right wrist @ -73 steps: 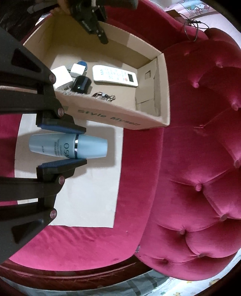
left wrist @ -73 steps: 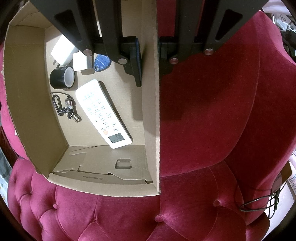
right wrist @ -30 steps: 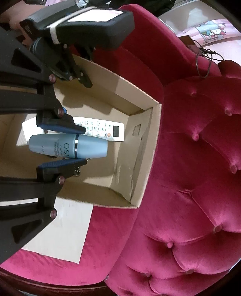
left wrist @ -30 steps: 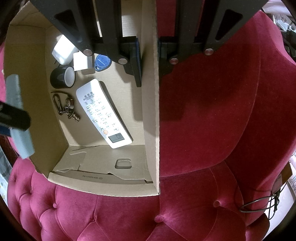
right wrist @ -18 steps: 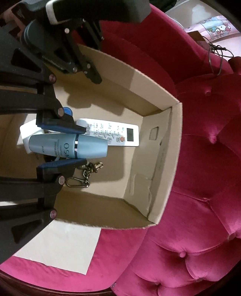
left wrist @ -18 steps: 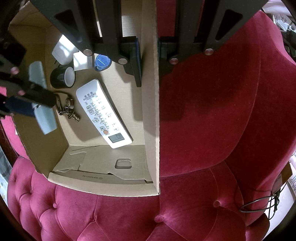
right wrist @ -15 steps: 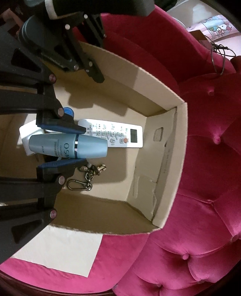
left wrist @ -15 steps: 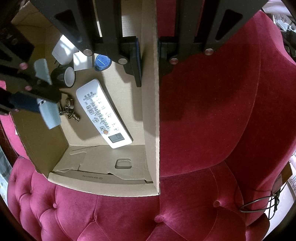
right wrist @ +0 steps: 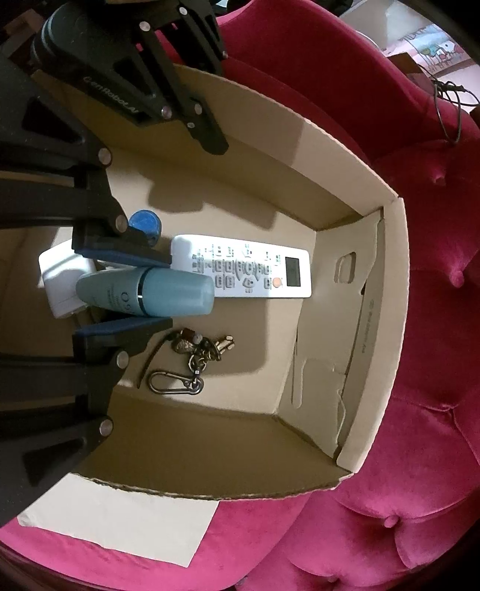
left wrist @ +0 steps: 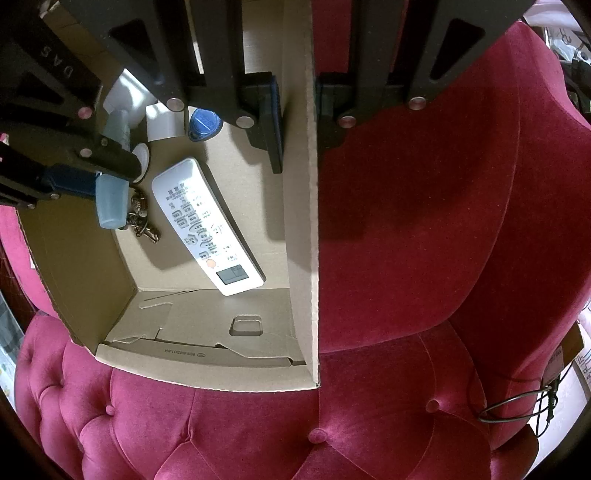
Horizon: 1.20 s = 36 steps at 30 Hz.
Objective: Organize rigid objects
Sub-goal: 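Lower the bottle into the box and open the right gripper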
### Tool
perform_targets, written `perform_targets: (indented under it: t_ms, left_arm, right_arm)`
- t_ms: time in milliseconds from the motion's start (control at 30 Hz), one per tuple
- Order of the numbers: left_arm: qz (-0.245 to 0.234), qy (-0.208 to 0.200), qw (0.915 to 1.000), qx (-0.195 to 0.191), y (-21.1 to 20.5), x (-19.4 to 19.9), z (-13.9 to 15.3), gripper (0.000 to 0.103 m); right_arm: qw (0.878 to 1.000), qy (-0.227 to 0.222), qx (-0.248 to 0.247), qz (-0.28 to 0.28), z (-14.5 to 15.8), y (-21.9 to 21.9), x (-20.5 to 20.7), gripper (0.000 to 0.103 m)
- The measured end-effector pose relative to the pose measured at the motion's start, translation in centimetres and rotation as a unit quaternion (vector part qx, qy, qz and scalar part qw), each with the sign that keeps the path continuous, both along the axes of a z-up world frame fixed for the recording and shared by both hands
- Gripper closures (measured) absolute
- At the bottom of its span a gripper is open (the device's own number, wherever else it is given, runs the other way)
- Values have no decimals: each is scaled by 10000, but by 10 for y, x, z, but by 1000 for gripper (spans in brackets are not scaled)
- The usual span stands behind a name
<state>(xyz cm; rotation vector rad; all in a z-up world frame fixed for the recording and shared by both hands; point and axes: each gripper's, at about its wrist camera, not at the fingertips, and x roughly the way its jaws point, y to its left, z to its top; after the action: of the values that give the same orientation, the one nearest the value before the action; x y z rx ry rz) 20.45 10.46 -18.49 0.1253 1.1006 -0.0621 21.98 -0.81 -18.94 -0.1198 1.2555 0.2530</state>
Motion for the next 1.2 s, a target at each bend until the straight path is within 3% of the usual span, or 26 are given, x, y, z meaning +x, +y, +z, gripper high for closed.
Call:
perform_targets:
  t_ms: [567,1200]
  left_arm:
    - [-18,4,10000,-1,0,0,0,89]
    - [-23,-5,10000,49,0,0,0,89]
  right_arm:
    - [9988,-440,-40,-209,36,-7,-7,58]
    - [9940,-721,-287,-774,76,-37,-30,46]
